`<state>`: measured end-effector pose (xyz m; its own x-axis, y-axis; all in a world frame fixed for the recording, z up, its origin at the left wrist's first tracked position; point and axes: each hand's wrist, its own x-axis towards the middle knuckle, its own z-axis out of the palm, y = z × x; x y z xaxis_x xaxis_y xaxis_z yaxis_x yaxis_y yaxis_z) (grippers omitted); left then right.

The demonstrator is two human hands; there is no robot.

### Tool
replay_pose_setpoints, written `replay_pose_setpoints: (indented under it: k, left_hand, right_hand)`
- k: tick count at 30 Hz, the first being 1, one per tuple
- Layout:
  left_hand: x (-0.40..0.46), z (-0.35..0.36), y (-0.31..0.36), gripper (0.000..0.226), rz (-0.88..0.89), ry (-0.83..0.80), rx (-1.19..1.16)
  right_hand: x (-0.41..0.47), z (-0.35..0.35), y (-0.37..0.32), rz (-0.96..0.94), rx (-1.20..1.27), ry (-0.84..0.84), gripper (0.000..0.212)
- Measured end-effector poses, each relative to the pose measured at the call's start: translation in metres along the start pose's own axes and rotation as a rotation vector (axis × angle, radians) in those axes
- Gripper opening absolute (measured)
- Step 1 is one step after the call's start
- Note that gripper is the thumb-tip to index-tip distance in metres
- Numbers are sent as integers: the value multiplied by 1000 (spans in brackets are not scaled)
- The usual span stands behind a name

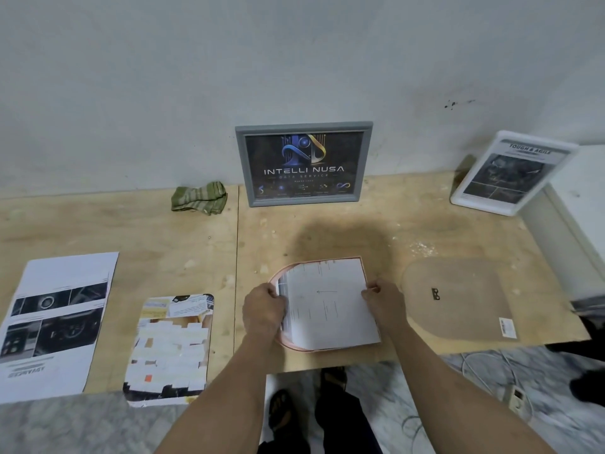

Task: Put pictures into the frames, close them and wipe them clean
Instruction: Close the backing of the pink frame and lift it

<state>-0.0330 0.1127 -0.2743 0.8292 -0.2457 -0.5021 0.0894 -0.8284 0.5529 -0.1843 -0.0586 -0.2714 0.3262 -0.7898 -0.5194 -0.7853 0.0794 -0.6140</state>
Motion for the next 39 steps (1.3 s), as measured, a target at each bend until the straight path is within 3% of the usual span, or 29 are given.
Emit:
replay_pose_setpoints:
  k: [3,8,14,24,27,29,33,36,39]
  left_hand:
    - [-2,2,1,6,10,35,-24]
    - [-8,9,7,25,58,40,-55]
    - [-27,42,41,20,184,-60,-56]
    - [-59,155,152,8,164,-369,92]
    - [-61,186,169,21,155,-376,197]
    - [-65,200,177,29,111,-349,190]
    - [-66,206,180,22,-46,-314,63]
    - [-58,193,170,22,-108,-273,-69]
    - [-44,166,149,12,-128,-227,-277]
  right_hand:
    - [-3,2,-2,-26,-21,14,32]
    - [-13,-4,-3,-37,-13,24,26]
    - [-19,-31,8,-29,52,47,15]
    - [54,-171,86,97,-201,216,34]
    - [77,-205,117,206,-341,213,45]
    - [87,-216,128,263,-297,211,39]
    - [95,-227,138,307,-53,230,9]
    - [90,-232,136,290,170,217,24]
    - [78,-223,118,194,296,204,22]
